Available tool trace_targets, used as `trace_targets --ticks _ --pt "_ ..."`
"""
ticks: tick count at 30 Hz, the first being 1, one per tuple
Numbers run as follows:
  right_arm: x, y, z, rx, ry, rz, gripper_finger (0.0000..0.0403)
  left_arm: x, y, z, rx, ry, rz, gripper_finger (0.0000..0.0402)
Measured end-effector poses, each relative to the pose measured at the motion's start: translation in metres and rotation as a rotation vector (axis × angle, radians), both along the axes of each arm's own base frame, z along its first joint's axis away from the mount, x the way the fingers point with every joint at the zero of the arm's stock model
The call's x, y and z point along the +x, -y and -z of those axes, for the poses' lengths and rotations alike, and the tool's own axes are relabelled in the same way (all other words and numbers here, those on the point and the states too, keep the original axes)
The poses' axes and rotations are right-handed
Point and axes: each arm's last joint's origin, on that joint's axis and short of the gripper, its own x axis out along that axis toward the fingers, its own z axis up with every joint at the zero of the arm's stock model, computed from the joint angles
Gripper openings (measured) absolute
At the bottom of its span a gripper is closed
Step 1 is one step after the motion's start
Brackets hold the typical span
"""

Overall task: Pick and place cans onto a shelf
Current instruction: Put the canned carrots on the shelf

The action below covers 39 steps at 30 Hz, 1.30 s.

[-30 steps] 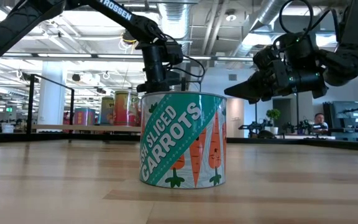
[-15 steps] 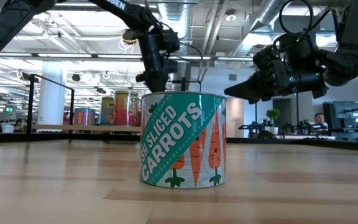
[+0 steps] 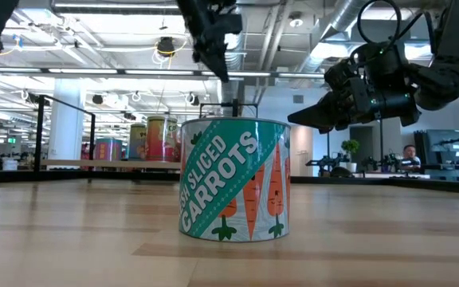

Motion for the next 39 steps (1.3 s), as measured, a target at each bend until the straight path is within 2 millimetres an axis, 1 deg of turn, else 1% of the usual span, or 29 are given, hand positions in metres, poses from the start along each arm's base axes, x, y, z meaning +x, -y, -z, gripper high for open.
trace_targets --ticks 2,5,9,11,14,17,21,24,26,28,31,33,36,39 --pt "0.000 0.000 0.000 0.000 0.000 0.000 0.0008 0.004 0.016 -0.003 0.025 -0.002 0.031 0.0001" --pt "0.000 0.000 0.000 0.000 0.000 0.000 0.0008 0.007 0.035 -0.005 0.057 -0.011 0.057 0.0000" --pt "0.000 0.000 0.000 0.000 0.000 -0.002 0.0008 0.008 0.048 -0.003 0.042 -0.036 0.066 0.0000" --pt "0.000 0.000 0.000 0.000 0.000 -0.002 0.0008 0.006 0.054 0.001 0.046 -0.016 0.070 0.0000" --pt "0.000 0.000 0.000 -0.010 -0.004 -0.003 0.0008 -0.006 0.064 0.013 0.048 0.046 0.075 0.0000" --pt "0.000 0.000 0.000 -0.010 -0.005 -0.003 0.0008 -0.025 0.080 0.031 0.042 0.141 0.104 0.0000" --pt "0.000 -0.001 0.000 -0.011 -0.001 -0.005 0.0008 -0.053 0.106 0.061 0.006 0.262 0.149 0.0000" --pt "0.003 -0.006 0.000 -0.014 0.001 -0.024 0.0008 -0.072 0.127 0.082 -0.038 0.337 0.167 0.0000" --pt "0.008 -0.014 -0.003 -0.022 0.010 -0.049 0.0008 -0.084 0.141 0.097 -0.066 0.372 0.190 0.0000" --pt "0.015 -0.023 -0.006 -0.026 0.015 -0.078 0.0008 -0.092 0.156 0.110 -0.082 0.443 0.220 0.0000" --pt "0.029 -0.045 -0.008 -0.031 -0.030 -0.128 0.0008 -0.107 0.174 0.132 -0.088 0.528 0.252 0.0000" --pt "0.039 -0.062 -0.013 -0.055 -0.079 -0.169 0.0008 -0.117 0.182 0.144 -0.088 0.568 0.271 0.0000" --pt "0.056 -0.089 -0.020 -0.062 -0.165 -0.235 0.0011 -0.126 0.192 0.151 -0.091 0.654 0.292 0.0000" --pt "0.069 -0.120 -0.030 -0.054 -0.266 -0.305 0.0032 -0.130 0.196 0.154 -0.084 0.691 0.291 0.0000"
